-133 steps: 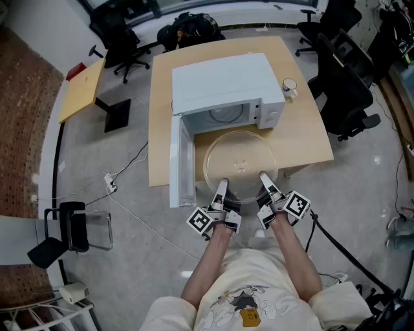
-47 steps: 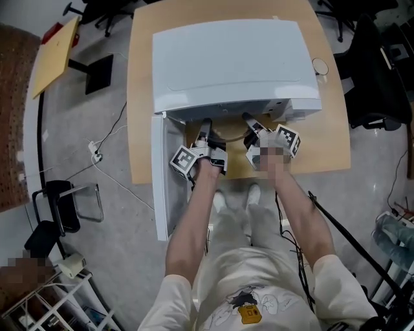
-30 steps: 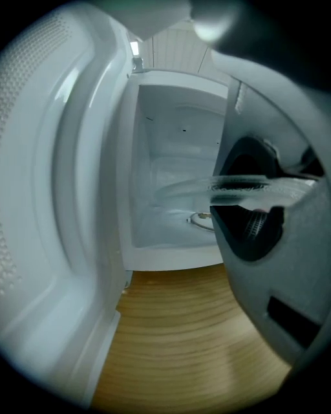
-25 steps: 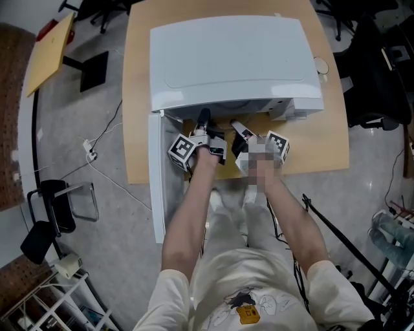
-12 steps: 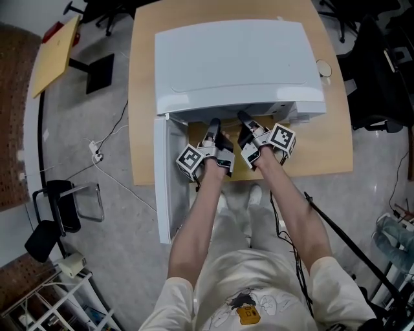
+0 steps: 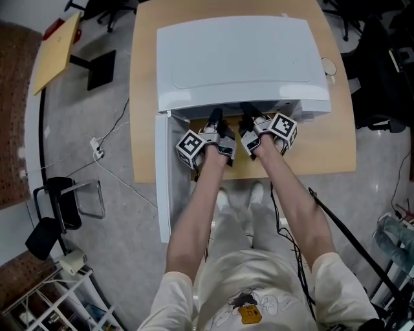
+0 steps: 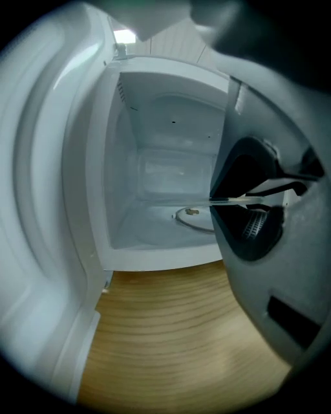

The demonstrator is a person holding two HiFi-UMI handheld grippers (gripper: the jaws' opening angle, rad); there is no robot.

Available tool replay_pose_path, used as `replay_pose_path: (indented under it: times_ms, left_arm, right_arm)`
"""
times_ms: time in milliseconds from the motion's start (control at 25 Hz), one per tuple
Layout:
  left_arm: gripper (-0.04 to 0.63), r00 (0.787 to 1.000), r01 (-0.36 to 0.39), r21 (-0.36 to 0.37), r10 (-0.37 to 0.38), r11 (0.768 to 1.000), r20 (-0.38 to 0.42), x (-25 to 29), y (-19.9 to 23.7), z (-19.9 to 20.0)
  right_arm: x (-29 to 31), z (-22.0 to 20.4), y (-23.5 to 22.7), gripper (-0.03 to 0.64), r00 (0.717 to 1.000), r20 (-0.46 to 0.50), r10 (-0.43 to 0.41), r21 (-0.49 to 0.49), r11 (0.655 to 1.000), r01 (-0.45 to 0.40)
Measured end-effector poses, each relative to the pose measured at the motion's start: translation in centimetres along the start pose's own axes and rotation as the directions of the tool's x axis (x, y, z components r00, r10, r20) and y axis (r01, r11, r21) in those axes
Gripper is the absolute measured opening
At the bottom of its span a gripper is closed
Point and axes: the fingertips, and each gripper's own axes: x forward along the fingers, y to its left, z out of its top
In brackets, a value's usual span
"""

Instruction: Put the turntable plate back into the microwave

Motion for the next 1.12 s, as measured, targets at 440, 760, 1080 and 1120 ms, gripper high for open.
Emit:
replay_pose_path:
  times_ms: [440,760,1080,1120]
  left_arm:
    - [0.028,0.999,-0.050,0.023,0.050,0.998,0.007,0.9,1.2,0.3]
    - [0.032,0.993,-0.113,0.057,0.114,0.992,-0.022,0.7,2.0,-0.2]
    - [-0.002,0.986,-0.115,0.177,0.134,0.977,-0.102,0.1,2.0,-2.3]
    - [-0.002,0.986,-0.109,0.184,0.130,0.977,-0.106,0.3,1.8,-2.3]
  right_arm:
    - [-1.0,-1.6,-0.8,0.087,0.996,-0.035,-0.080,0.035,0.996,0.081]
    - [-1.0,-1.4,-2.0,0.040,0.987,-0.029,-0.160,-0.001,0.987,0.160]
    - [-0.6,0.7,-2.5,0.034,0.980,0.003,-0.198,-0.025,0.980,0.198]
    - [-0.5,0.9,-2.5,0.034,0.980,0.004,-0.201,-0.028,0.979,0.201]
